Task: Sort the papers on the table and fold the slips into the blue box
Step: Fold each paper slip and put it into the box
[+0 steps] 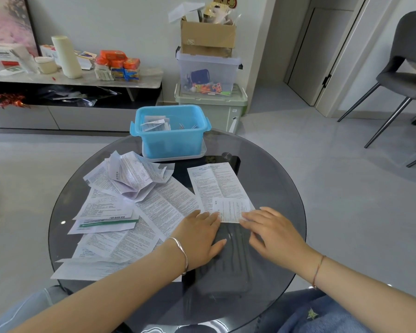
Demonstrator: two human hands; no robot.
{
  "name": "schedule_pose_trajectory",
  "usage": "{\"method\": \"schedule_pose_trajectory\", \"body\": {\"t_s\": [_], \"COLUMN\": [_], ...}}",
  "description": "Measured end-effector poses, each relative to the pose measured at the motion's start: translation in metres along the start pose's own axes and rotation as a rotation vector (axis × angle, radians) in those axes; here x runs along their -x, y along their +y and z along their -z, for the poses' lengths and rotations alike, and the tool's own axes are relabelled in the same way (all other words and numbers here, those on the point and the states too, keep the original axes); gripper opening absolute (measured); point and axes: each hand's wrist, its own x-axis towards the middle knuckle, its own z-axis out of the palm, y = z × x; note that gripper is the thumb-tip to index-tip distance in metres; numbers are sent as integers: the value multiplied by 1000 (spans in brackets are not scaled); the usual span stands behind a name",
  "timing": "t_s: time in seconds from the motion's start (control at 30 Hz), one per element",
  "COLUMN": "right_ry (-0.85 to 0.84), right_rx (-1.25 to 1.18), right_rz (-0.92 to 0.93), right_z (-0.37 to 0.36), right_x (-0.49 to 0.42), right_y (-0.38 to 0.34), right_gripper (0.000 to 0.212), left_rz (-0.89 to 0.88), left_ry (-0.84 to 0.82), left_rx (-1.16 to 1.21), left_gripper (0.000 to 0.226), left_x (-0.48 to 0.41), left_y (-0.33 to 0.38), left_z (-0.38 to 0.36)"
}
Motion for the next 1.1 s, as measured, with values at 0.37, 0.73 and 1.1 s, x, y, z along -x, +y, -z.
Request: {"method": "schedule_pose_trajectory", "body": {"t_s": [0.37,0.73,1.1], "right_ry": [-13,70,-158], "right_rx": [73,285,174], "right_rz": [-69,63,49], "right_z": [9,3,3], "right_x": [11,-30,-36], "right_y": [9,3,-9], "right_gripper": [26,33,56], "left_rz": [-36,-11,187], "left_ry": [-15,26,254], "left_rx": [-10,57,580], "left_gripper": [71,47,48], "left_x": [5,-10,-3], "left_y": [-7,-21,-27], "left_z": [1,-3,13]}}
